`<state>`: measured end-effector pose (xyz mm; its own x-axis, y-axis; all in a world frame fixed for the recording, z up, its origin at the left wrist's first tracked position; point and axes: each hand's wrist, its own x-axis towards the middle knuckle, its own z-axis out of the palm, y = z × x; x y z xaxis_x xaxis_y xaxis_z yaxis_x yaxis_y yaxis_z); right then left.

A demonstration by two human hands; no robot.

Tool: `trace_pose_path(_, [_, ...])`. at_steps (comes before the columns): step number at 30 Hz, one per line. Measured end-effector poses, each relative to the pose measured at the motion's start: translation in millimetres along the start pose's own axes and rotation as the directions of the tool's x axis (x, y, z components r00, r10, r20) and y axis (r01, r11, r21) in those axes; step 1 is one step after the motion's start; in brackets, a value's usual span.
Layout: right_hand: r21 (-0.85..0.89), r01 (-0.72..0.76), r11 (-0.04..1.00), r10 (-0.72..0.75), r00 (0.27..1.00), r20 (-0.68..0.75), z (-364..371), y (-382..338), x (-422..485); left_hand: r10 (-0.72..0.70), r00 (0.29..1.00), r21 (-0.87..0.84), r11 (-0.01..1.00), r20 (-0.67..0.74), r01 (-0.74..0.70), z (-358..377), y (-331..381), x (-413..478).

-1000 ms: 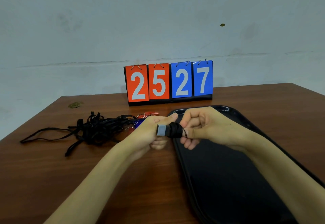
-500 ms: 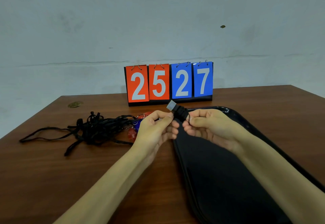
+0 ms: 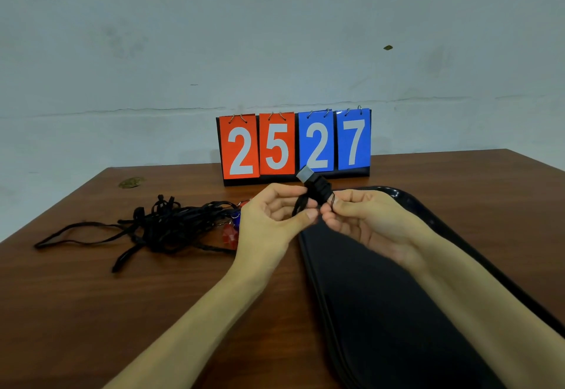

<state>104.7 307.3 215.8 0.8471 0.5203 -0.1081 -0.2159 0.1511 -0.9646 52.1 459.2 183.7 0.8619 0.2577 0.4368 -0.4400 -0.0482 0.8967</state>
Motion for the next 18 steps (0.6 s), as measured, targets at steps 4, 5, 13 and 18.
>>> trace_pose_path(4, [-0.005, 0.026, 1.0, -0.026, 0.999, -0.029, 0, -2, 0, 0.034, 0.998, 0.053, 0.998, 0.058, -0.037, 1, 0, -2])
trace_pose_path(5, [-0.009, 0.031, 0.999, -0.031, 0.999, -0.032, 1, -1, -1, 0.049, 0.998, 0.081, 0.995, 0.049, -0.053, 1, 0, -2])
trace_pose_path(13, [-0.138, 0.078, 0.987, -0.086, 0.995, -0.053, 8, 4, -4, 0.231, 0.963, 0.287, 0.94, -0.138, -0.184, 1, -2, -5])
trace_pose_path(18, [-0.121, 0.066, 0.99, -0.07, 0.997, -0.033, 11, 4, -6, 0.237, 0.949, 0.215, 0.957, -0.207, -0.192, 3, 2, -6])
